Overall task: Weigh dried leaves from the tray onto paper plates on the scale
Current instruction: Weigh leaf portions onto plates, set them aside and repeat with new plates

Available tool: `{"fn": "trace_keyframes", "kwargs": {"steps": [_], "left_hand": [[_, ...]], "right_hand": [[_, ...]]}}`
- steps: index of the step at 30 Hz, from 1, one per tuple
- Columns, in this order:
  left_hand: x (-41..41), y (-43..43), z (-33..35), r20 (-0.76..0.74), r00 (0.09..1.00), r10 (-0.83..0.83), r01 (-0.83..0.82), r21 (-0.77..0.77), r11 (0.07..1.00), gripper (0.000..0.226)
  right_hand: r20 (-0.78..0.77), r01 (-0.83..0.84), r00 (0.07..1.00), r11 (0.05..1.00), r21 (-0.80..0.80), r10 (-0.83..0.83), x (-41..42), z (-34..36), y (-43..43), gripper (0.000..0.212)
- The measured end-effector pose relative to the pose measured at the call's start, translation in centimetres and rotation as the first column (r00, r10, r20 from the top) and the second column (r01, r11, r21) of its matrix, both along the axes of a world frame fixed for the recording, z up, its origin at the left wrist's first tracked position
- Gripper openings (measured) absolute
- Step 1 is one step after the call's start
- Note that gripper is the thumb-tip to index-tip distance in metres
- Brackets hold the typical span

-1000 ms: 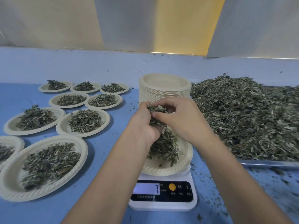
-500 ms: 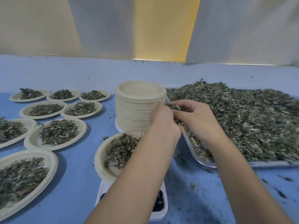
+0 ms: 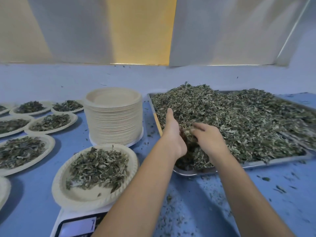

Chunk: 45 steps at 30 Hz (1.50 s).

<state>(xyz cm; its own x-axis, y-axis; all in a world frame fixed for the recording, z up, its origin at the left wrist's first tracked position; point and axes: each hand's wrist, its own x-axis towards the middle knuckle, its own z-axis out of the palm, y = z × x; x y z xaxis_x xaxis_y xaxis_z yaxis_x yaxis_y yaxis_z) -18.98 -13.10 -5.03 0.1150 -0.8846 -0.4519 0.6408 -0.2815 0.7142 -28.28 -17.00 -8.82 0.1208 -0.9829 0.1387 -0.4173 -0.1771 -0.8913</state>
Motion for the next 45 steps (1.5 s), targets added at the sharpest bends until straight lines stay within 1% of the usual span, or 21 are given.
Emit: {"fn": "trace_keyframes", "kwargs": {"steps": [2, 4, 7, 11, 14, 16, 19, 21, 23, 25, 27, 28, 30, 33, 34, 35, 37, 39, 40, 43, 45], "left_hand": [[0.0, 0.2, 0.2, 0.043, 0.999, -0.004, 0.006, -0.04, 0.999, 0.086], [-0.1, 0.4, 0.4, 0.103, 0.994, 0.018, -0.01, -0.077, 0.997, 0.078], [-0.1, 0.6, 0.4, 0.173, 0.984, 0.035, -0.016, -0.11, 0.994, 0.069], [0.0, 1.1, 0.1, 0.117, 0.991, 0.069, -0.047, -0.178, 0.983, 0.06], [0.2, 1.7, 0.1, 0.156, 0.986, 0.057, -0.032, -0.163, 0.986, 0.06], [0.5, 2.0, 0.4, 0.155, 0.987, 0.034, -0.01, -0.151, 0.988, 0.057], [1.0, 2.6, 0.7, 0.115, 0.992, 0.048, -0.025, -0.192, 0.981, 0.049], [1.3, 3.3, 1.0, 0.136, 0.987, 0.082, -0.05, -0.221, 0.974, 0.041], [1.9, 4.2, 1.4, 0.204, 0.972, 0.114, -0.064, -0.236, 0.97, 0.037], [3.1, 5.1, 1.6, 0.318, 0.937, 0.147, -0.072, -0.235, 0.969, 0.027], [4.7, 6.3, 1.9, 0.434, 0.875, 0.215, -0.107, -0.26, 0.96, 0.013], [5.6, 7.1, 2.0, 0.469, 0.844, 0.259, -0.132, -0.287, 0.949, 0.017], [7.6, 8.9, 2.0, 0.474, 0.82, 0.32, -0.162, -0.344, 0.925, 0.021], [10.4, 11.8, 1.9, 0.424, 0.817, 0.39, -0.198, -0.429, 0.881, 0.024], [11.4, 12.6, 1.8, 0.419, 0.798, 0.434, -0.228, -0.455, 0.861, 0.026], [12.3, 13.3, 1.6, 0.428, 0.761, 0.488, -0.269, -0.476, 0.837, 0.028], [14.2, 14.3, 0.9, 0.494, 0.632, 0.597, -0.365, -0.49, 0.792, 0.029], [15.9, 15.1, -0.2, 0.568, 0.521, 0.637, -0.415, -0.484, 0.771, 0.03], [16.5, 15.4, -0.8, 0.593, 0.5, 0.631, -0.428, -0.464, 0.776, 0.03], [17.9, 15.6, -2.4, 0.646, 0.51, 0.569, -0.441, -0.372, 0.817, 0.028], [18.5, 15.4, -3.2, 0.653, 0.554, 0.516, -0.433, -0.303, 0.849, 0.027]], "right_hand": [[0.048, -0.016, 0.999, 1.0, 0.022, 0.015, 0.2, 0.1, 0.0, 0.044], [0.054, -0.036, 0.998, 0.999, 0.01, 0.035, 0.4, 0.2, 0.1, 0.049], [0.043, -0.028, 0.999, 0.997, -0.069, 0.031, 0.6, 0.1, 0.4, 0.047], [0.018, 0.031, 0.999, 0.988, -0.149, -0.029, 1.1, 0.0, 0.9, 0.041], [-0.017, 0.041, 0.999, 0.99, -0.132, -0.044, 1.7, -0.1, 1.3, 0.033], [0.021, 0.034, 0.999, 0.994, -0.108, -0.032, 2.1, -0.3, 1.6, 0.033], [-0.035, 0.042, 0.998, 0.982, -0.185, -0.049, 3.0, -0.1, 2.3, 0.035], [0.02, 0.034, 0.999, 0.973, -0.23, -0.03, 3.9, 0.1, 3.0, 0.03], [0.129, 0.023, 0.992, 0.966, -0.258, 0.01, 5.0, 0.4, 4.0, 0.019], [0.209, 0.005, 0.977, 0.966, -0.257, 0.051, 6.4, 0.4, 4.9, 0.014], [0.292, -0.019, 0.953, 0.978, -0.209, 0.081, 8.0, 0.3, 5.6, 0.017], [0.345, -0.044, 0.933, 0.986, -0.164, 0.099, 8.8, 0.2, 5.9, 0.018], [0.424, -0.107, 0.897, 0.992, -0.068, 0.126, 10.4, -0.1, 6.7, 0.022], [0.433, -0.171, 0.888, 0.985, -0.005, 0.156, 12.1, -1.0, 7.5, 0.027], [0.429, -0.183, 0.889, 0.983, 0.005, 0.163, 12.4, -1.1, 7.8, 0.027], [0.428, -0.193, 0.888, 0.981, 0.015, 0.168, 12.5, -1.2, 8.0, 0.027], [0.448, -0.207, 0.878, 0.978, 0.035, 0.17, 12.7, -1.2, 8.2, 0.027], [0.473, -0.218, 0.866, 0.974, 0.062, 0.164, 12.7, -1.2, 8.4, 0.025], [0.48, -0.223, 0.862, 0.972, 0.073, 0.162, 12.8, -1.2, 8.5, 0.024], [0.495, -0.236, 0.855, 0.966, 0.102, 0.157, 12.8, -1.3, 8.7, 0.025], [0.515, -0.26, 0.842, 0.958, 0.12, 0.164, 12.8, -1.2, 8.9, 0.026]]}}
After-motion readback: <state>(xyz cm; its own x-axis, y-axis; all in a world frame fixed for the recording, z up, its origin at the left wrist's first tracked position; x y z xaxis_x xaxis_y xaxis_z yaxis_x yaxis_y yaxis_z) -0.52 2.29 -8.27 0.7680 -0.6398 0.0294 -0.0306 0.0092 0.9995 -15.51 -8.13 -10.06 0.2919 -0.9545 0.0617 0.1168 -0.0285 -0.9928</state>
